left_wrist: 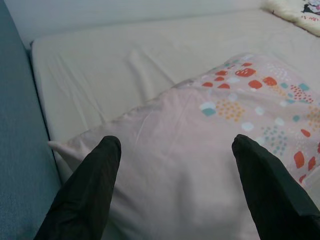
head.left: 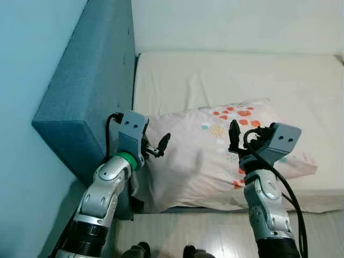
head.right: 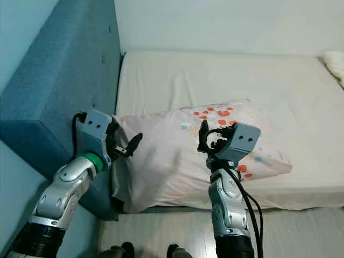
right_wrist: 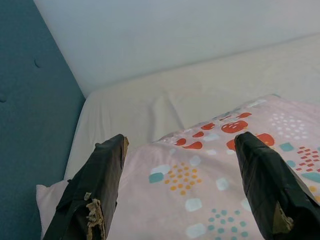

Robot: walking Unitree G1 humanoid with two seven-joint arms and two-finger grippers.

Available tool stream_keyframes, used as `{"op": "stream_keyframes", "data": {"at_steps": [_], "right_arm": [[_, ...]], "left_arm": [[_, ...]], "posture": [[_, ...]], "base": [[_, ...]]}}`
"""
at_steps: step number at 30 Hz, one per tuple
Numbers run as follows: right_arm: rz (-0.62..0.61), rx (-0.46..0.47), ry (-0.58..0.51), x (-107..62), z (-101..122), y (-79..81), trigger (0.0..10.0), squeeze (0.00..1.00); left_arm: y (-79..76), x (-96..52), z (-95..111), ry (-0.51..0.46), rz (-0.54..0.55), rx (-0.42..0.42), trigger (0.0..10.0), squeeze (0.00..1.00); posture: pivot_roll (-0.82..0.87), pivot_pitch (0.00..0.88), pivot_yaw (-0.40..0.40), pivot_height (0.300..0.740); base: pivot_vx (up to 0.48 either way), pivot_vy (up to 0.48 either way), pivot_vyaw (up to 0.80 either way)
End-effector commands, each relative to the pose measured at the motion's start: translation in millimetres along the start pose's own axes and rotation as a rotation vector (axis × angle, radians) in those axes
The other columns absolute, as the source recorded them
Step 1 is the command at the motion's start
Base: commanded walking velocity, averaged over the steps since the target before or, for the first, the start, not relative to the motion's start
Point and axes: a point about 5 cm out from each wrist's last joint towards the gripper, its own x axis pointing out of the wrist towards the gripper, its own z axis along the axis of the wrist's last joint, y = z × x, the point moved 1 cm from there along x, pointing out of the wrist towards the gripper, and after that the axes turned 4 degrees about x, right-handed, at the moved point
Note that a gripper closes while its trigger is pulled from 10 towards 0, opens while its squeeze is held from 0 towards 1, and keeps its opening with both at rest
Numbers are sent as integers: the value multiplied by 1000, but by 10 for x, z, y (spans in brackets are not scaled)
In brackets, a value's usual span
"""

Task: Clean up the room

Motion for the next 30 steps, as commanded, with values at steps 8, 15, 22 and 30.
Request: {"op": "stream_keyframes", "data": {"at_steps": [8,15,22,30], "right_arm": [[-24,-14,26,-34,-54,-72,10000,0],[-27,-14,25,-35,-54,-80,10000,0],[-28,-11,26,-36,-55,-80,10000,0],[-26,-12,26,-34,-54,-81,10000,0]], "left_arm": [[-5,-21,-38,3,1,13,10000,0],[-10,-18,-44,7,0,11,10000,0],[-2,-6,-76,35,16,2,10000,0],[26,0,-101,51,33,21,10000,0]], "posture": [[44,155,19,739],[44,155,19,739],[44,155,19,739],[41,150,21,739]], "base": [[288,-304,0],[309,-364,0],[129,-51,0],[0,0,0]]}}
